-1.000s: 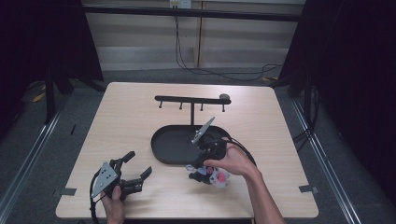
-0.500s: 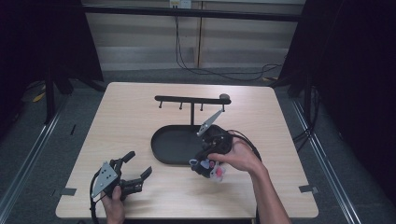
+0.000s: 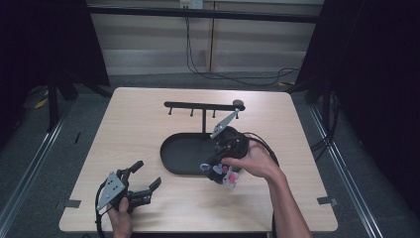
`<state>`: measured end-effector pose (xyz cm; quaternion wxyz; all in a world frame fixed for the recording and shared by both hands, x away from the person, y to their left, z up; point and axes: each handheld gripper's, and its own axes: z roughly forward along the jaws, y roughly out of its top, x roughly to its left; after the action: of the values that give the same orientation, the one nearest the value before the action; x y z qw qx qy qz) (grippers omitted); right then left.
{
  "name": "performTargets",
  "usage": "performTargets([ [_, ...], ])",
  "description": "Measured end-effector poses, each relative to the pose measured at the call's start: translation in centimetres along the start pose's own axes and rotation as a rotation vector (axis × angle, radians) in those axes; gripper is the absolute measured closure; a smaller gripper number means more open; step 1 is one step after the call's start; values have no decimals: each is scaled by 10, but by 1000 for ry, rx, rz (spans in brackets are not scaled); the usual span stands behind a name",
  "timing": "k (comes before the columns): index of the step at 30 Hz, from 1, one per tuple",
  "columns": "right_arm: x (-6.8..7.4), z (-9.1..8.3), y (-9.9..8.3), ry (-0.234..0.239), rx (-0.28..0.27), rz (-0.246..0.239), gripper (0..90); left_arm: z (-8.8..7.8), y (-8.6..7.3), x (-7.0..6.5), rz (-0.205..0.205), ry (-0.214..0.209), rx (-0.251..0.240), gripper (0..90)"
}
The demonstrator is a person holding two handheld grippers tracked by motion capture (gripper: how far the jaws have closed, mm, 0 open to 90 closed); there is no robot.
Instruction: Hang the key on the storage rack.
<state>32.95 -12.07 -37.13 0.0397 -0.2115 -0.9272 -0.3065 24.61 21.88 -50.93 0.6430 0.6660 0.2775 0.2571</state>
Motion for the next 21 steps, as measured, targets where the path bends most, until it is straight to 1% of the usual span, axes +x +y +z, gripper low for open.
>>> performTargets([
  [1,0,-2,1,-9,-8,3,870,0,0,0,-1,0,1,155],
  [2,0,-3,2,-5,-12,3,871,0,0,1,1,5,6,155],
  [4,-1,-6,4,-19,-15,1,871,-1,0,1,1,2,7,155],
  [5,-2,-7,5,-19,-21,2,871,-1,0,0,1,-1,5,155],
  [6,-2,-8,6,-25,-32,4,871,0,0,0,3,-3,0,155],
  [7,-3,-9,6,-21,-46,5,871,0,0,0,-1,-1,-1,155],
  [8,-3,-9,6,-21,-46,5,871,0,0,0,-1,-1,-1,155],
  [9,-6,-12,6,-37,-56,14,871,0,0,1,4,-2,5,155],
  [10,-7,-14,6,-34,-62,20,871,0,0,1,4,-3,5,155],
  [11,-8,-16,7,-50,-66,19,871,0,0,0,-1,-3,-2,155],
  [12,-9,-18,7,-48,-79,18,871,0,0,0,0,-3,1,155],
  [13,-9,-21,7,-49,-80,18,872,0,0,1,5,0,5,155],
  [14,-10,-24,8,-61,-84,21,871,-1,0,1,2,3,5,155],
  [15,-11,-27,8,-60,-78,33,871,-1,0,1,2,3,5,155],
  [16,-12,-29,9,-71,-83,31,871,0,0,1,5,-3,5,155],
  [17,-13,-32,9,-67,-85,35,871,0,0,0,1,-2,-1,155],
  [18,-14,-33,10,-51,-78,33,871,0,0,0,0,-2,-1,155],
  [19,-14,-35,11,-72,-83,33,871,0,0,1,5,-3,5,155],
  [20,-15,-37,12,-82,-85,36,871,-1,0,1,5,-4,5,155],
  [21,-17,-40,13,-74,-91,36,871,0,0,0,2,-3,0,155],
])
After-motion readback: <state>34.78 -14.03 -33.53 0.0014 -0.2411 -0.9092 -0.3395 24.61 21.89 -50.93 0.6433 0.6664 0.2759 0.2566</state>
